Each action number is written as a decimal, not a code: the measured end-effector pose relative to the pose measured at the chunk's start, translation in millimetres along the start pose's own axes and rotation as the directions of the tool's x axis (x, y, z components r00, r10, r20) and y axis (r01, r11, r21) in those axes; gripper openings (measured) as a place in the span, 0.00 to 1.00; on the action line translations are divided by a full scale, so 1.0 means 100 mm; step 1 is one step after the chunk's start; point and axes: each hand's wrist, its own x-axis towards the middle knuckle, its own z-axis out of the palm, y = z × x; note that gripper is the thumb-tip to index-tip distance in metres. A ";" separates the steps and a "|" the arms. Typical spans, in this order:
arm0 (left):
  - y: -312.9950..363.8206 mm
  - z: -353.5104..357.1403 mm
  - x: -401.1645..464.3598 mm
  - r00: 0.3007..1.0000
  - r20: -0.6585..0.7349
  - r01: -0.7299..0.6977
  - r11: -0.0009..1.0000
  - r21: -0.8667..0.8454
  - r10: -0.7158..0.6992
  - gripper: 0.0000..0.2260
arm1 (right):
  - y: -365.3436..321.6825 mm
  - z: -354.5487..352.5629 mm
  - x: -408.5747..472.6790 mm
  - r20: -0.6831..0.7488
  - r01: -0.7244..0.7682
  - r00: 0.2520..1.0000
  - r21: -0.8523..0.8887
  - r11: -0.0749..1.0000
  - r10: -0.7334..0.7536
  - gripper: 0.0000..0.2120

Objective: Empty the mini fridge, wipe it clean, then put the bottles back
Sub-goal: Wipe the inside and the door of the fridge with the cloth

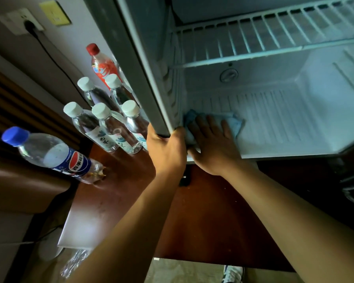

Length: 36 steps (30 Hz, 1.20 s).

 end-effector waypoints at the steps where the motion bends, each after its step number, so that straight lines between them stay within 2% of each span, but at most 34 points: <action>1: 0.00 -0.01 0.01 1.000 -0.002 -0.001 1.000 0.003 0.001 0.08 | -0.03 0.01 -0.04 -0.006 -0.003 1.000 0.007 1.000 0.003 0.33; 11: 0.01 0.01 -0.02 1.000 -0.009 0.007 1.000 -0.001 -0.007 0.08 | -0.13 0.07 0.02 -0.032 -0.116 0.993 -0.038 0.992 0.115 0.30; 21: -0.02 0.04 -0.01 0.999 -0.035 -0.011 0.999 -0.038 0.010 0.17 | 0.04 0.05 0.51 0.010 -0.106 0.994 -0.053 0.993 0.107 0.30; 31: -0.04 0.04 0.02 0.998 -0.048 -0.034 0.999 -0.018 0.033 0.16 | 0.02 0.03 0.53 0.024 -0.133 0.991 -0.017 0.991 0.133 0.30; 36: -0.05 0.04 0.01 0.999 -0.045 -0.015 1.000 -0.012 0.014 0.15 | -0.07 0.09 0.31 -0.026 -0.139 0.990 0.002 0.990 0.139 0.29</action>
